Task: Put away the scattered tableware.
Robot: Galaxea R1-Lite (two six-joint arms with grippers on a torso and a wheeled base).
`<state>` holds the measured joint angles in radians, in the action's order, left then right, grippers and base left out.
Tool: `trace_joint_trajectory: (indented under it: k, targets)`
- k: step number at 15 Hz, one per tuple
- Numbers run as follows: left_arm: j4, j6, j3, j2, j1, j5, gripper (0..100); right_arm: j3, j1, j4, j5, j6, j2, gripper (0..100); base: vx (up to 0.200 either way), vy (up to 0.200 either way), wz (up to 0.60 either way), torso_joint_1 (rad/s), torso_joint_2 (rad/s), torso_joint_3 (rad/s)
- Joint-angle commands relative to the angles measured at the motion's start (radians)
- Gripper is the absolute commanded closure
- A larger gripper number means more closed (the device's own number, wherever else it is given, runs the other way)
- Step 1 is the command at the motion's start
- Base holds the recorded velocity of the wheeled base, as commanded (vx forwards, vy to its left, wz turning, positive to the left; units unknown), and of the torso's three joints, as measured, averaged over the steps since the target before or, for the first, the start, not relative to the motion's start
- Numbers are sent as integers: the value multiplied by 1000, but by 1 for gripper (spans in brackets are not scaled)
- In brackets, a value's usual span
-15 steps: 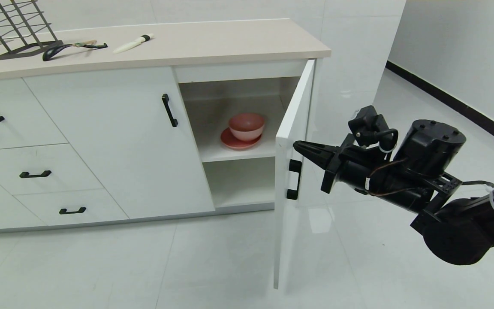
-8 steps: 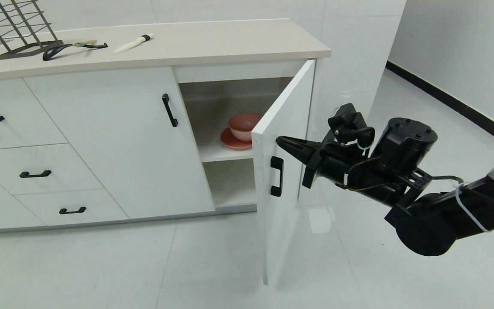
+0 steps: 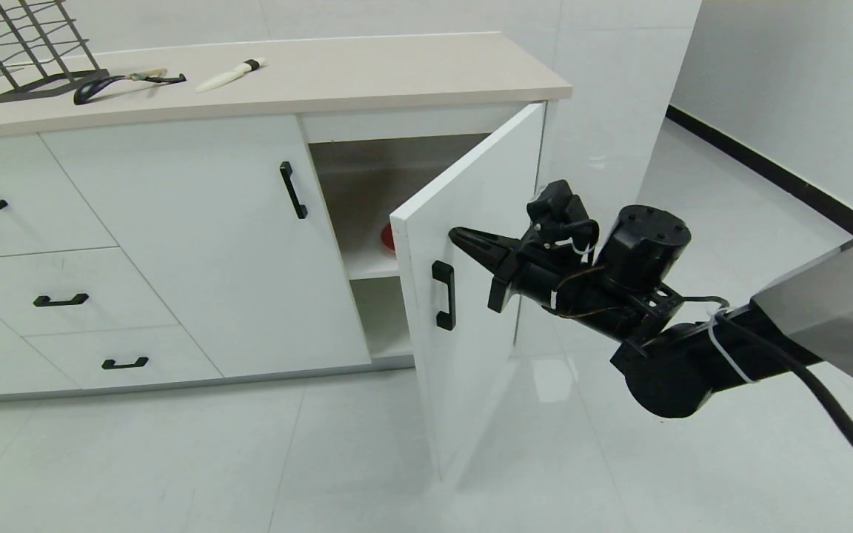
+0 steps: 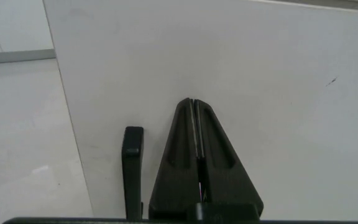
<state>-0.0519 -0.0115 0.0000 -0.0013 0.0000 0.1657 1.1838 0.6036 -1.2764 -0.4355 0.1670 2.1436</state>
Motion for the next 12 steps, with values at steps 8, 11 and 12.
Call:
trace_joint_trajectory:
  k: [8, 11, 12]
  targets:
    - [0, 1, 0, 1, 0, 0, 0, 192, 2, -43, 0, -46, 171, 100, 0, 0, 0, 0, 0, 0]
    - [0, 1, 0, 1, 0, 0, 0, 246, 2, -44, 1, -47, 213, 100, 0, 0, 0, 0, 0, 0]
    - [0, 1, 0, 1, 0, 0, 0, 260, 2, -44, 1, -47, 226, 100, 0, 0, 0, 0, 0, 0]
